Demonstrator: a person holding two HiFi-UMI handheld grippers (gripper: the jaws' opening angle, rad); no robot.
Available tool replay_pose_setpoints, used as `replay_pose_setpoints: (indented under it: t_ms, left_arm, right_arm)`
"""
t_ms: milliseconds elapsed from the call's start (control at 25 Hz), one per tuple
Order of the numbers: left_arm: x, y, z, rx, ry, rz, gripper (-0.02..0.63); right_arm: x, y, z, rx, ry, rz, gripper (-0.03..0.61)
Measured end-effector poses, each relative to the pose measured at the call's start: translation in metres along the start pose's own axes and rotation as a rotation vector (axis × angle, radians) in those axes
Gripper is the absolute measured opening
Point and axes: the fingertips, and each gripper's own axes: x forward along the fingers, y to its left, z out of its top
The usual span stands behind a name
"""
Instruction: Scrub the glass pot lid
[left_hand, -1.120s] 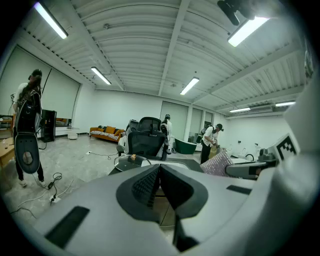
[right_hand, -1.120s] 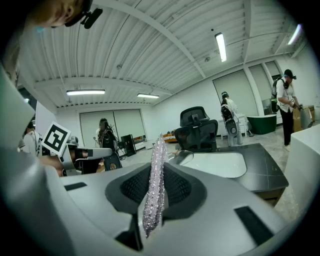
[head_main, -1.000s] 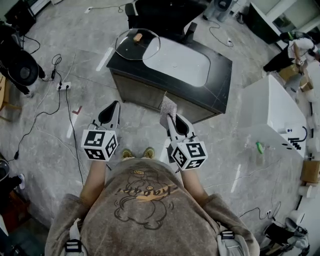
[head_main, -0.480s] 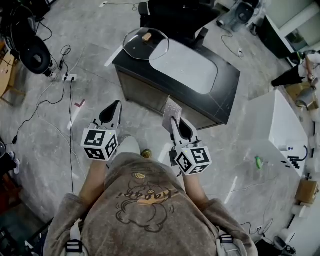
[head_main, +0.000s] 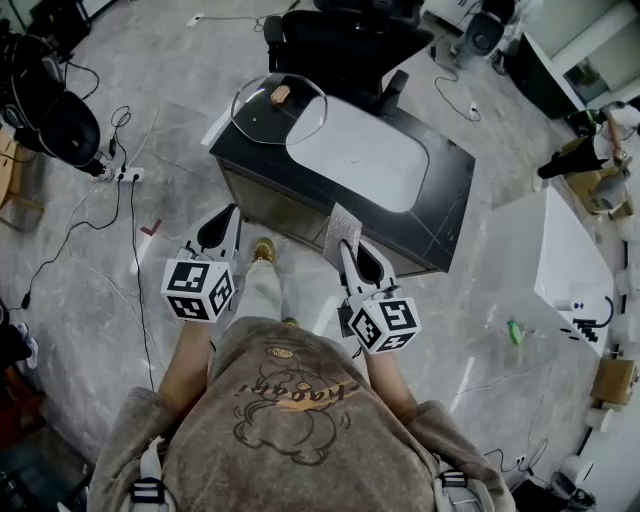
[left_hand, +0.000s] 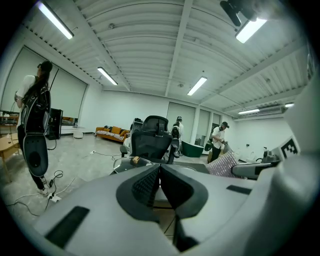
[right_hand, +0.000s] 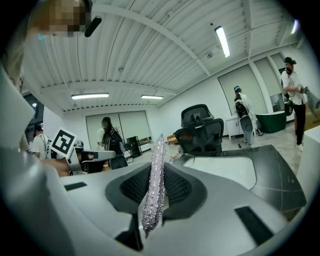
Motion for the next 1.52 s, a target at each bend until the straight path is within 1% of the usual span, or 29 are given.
replay_pose_setpoints:
  t_ms: [160, 480, 800, 1040, 1160, 1320, 1360, 1440, 1480, 1520]
  left_arm:
    - [0.044, 0.015, 0.012, 0.009, -0.001, -0.022, 0.017]
    - [0.141, 0.062, 0.041, 0.029, 0.026, -0.037, 0.017]
    - [0.218, 0.108, 0.076, 0.038, 0.038, -0.103, 0.017]
    - [0.258, 0.127, 0.090, 0.079, 0.060, -0.115, 0.017]
    - [0.272, 0.126, 0.092, 0.096, 0.070, -0.113, 0.018]
    - [0.285, 0.120, 0.095, 0.106, 0.084, -0.138, 0.021]
    - [0.288, 0.118, 0.096, 0.100, 0.082, -0.147, 0.055]
    - [0.292, 0.114, 0.100, 0.090, 0.065, -0.162, 0.220]
    - [0.295, 0.113, 0.102, 0.096, 0.058, -0.164, 0.259]
    - [0.297, 0.112, 0.103, 0.109, 0.060, -0.161, 0.260]
  right_arm:
    - [0.035, -0.020, 0.009, 0.007, -0.003, -0.018, 0.084]
    - [0.132, -0.054, 0.043, 0.008, 0.004, -0.011, 0.084]
    - [0.223, -0.080, 0.082, 0.018, -0.007, -0.051, 0.084]
    - [0.256, -0.095, 0.101, 0.012, -0.016, -0.083, 0.084]
    - [0.263, -0.104, 0.101, 0.022, 0.000, -0.093, 0.084]
    - [0.272, -0.114, 0.100, 0.034, 0.015, -0.085, 0.084]
    - [0.275, -0.116, 0.099, 0.034, 0.019, -0.079, 0.084]
    - [0.282, -0.120, 0.098, 0.032, 0.026, -0.064, 0.084]
    - [0.285, -0.122, 0.099, 0.032, 0.028, -0.057, 0.084]
    - [0.288, -0.124, 0.099, 0.032, 0.028, -0.050, 0.084]
